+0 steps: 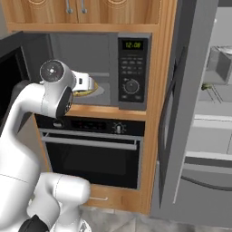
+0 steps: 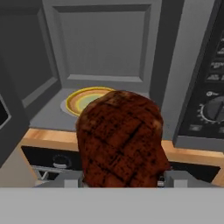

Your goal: Transport the steak from the fridge to the microwave and turn on the microwave.

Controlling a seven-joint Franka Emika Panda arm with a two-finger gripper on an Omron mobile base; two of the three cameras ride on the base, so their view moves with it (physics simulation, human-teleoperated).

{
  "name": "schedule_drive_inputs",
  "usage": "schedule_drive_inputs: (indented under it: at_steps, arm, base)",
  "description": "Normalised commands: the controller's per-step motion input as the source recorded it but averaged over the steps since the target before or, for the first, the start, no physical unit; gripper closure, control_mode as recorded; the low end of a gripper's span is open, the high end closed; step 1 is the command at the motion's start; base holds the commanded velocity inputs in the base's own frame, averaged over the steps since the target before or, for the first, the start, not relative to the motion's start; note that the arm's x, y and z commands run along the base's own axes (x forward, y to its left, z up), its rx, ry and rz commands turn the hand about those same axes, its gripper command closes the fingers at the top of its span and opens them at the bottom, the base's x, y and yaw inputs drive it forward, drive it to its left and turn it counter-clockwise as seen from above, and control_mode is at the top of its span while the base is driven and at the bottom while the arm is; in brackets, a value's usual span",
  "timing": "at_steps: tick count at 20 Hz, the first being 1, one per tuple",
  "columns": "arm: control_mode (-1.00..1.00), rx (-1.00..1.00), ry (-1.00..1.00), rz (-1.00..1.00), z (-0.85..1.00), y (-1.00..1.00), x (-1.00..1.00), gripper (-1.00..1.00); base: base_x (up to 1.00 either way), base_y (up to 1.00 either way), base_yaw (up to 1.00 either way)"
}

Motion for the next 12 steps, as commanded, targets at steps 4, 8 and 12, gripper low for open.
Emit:
schedule_drive_inputs:
  at_steps: [4, 8, 12]
  arm:
    - [1.00, 0.00, 0.00, 0.00, 0.00, 0.00, 0.00, 1.00]
    - [1.00, 0.00, 0.00, 0.00, 0.00, 0.00, 0.00, 1.00]
    - [1.00, 0.00, 0.00, 0.00, 0.00, 0.00, 0.00, 1.00]
  base:
    - [0.31, 0.43, 0.00]
    - [0.35, 0.40, 0.00]
    - [0.38, 0.32, 0.00]
